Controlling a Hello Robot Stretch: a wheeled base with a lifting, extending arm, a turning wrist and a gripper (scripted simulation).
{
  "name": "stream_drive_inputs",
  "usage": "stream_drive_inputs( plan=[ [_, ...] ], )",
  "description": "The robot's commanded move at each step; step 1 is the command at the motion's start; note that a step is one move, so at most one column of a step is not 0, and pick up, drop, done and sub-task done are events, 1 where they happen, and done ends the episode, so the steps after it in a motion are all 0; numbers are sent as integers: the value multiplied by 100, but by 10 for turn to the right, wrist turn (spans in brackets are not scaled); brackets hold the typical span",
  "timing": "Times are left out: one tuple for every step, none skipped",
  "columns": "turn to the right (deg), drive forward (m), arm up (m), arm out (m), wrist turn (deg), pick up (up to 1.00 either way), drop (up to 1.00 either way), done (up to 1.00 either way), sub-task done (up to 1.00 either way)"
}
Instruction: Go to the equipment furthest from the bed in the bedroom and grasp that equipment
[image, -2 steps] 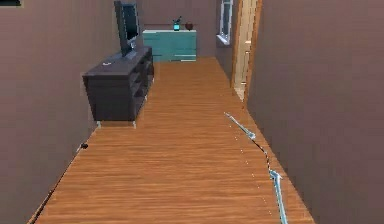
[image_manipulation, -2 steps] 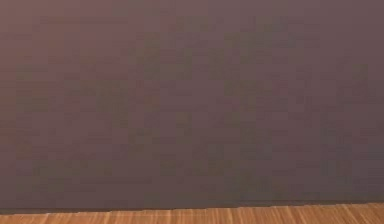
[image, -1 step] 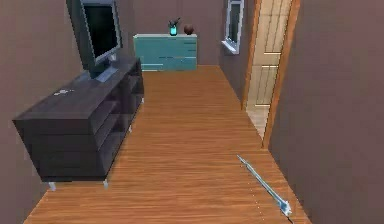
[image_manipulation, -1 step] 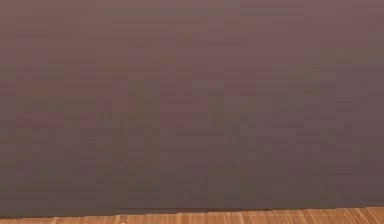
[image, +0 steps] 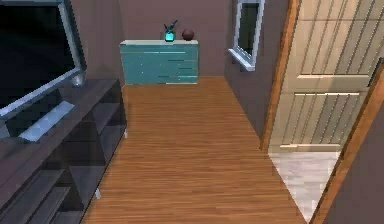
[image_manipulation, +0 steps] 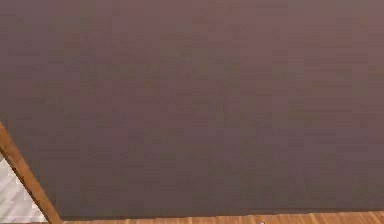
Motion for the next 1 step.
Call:
stream_drive_inputs(
  plan=[
    [0, 100, 0, 0, 0, 0, 0, 0, 0]
  ],
)
